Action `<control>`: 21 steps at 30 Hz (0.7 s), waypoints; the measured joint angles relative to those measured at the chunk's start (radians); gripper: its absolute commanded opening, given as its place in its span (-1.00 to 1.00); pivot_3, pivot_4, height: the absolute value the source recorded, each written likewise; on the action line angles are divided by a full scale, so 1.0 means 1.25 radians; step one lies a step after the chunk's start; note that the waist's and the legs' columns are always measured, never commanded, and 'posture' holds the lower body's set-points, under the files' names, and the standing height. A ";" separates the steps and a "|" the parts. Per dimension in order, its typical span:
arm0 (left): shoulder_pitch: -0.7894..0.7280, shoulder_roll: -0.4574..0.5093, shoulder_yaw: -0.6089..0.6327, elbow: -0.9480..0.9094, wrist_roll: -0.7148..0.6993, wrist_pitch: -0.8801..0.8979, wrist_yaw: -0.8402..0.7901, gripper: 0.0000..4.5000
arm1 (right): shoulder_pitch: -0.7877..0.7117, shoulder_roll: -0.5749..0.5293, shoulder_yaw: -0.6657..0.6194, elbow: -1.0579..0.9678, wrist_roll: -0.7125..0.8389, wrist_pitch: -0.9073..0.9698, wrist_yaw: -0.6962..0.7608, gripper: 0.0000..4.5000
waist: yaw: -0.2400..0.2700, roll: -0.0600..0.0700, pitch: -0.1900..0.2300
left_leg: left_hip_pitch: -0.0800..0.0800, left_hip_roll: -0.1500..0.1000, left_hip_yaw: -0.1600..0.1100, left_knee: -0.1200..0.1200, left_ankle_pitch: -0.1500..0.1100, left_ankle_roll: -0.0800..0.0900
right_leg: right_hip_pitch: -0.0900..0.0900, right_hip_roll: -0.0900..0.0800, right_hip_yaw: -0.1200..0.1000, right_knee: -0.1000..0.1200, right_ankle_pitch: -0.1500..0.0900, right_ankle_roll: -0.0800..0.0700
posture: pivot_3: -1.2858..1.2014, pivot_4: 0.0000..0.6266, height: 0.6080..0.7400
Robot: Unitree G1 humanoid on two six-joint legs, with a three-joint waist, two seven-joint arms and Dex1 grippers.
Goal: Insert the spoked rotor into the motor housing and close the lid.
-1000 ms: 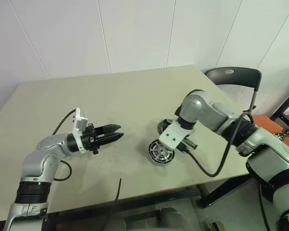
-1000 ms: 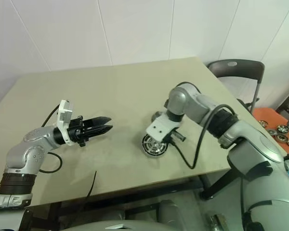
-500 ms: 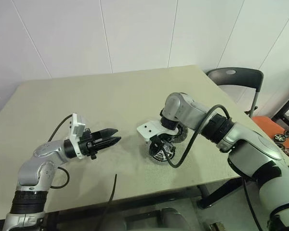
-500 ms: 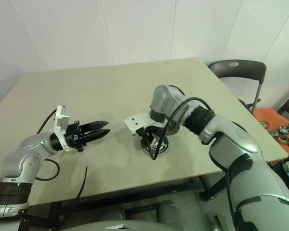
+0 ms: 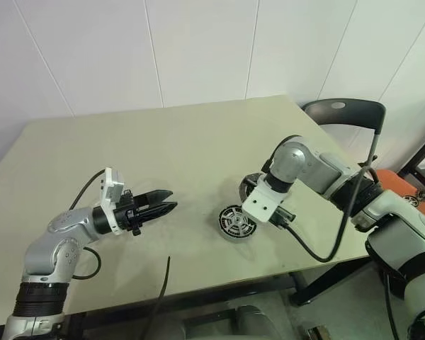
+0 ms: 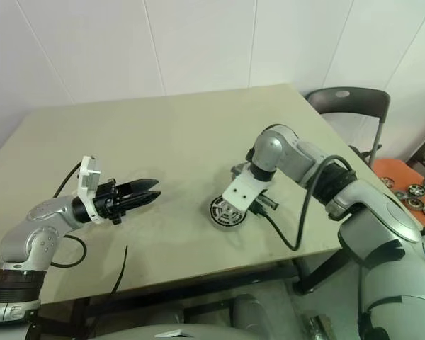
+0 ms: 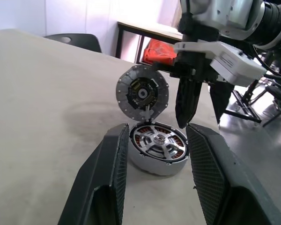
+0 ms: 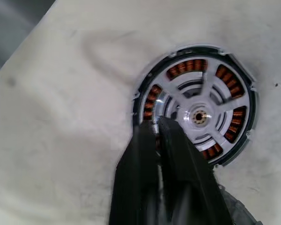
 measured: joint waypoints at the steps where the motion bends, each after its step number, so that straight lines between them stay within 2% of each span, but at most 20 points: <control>1: -0.005 0.000 0.000 0.000 0.000 0.000 -0.001 -0.07 | 0.002 -0.005 -0.004 -0.007 -0.001 -0.005 0.001 -0.47 | 0.001 0.000 0.000 | 0.000 0.000 0.000 0.000 0.000 0.000 | 0.000 0.000 0.000 0.000 0.000 0.000 | 0.03 -1.00 1.00; 6: -0.009 -0.001 -0.006 0.000 0.000 0.002 -0.007 -0.07 | 0.032 -0.007 -0.026 -0.026 -0.015 -0.011 0.000 0.30 | 0.002 0.000 0.000 | 0.001 0.000 0.000 0.000 0.000 0.000 | 0.001 0.000 0.000 0.000 0.000 0.000 | 0.03 -1.00 1.00; 12: -0.009 -0.001 -0.005 0.000 0.000 0.004 -0.009 -0.07 | 0.069 0.001 -0.058 -0.018 -0.054 -0.032 -0.012 0.30 | 0.003 -0.001 0.000 | 0.001 0.000 0.000 0.000 0.000 0.000 | 0.001 0.000 0.000 0.000 0.000 -0.001 | 0.03 -1.00 1.00; 21: -0.001 0.000 -0.005 -0.001 0.000 0.011 -0.009 -0.07 | 0.108 0.009 -0.103 0.099 -0.105 -0.154 -0.053 0.30 | 0.002 -0.001 0.000 | 0.002 0.000 0.000 0.000 0.000 0.000 | 0.003 0.000 0.001 0.000 0.000 -0.001 | 0.03 -1.00 1.00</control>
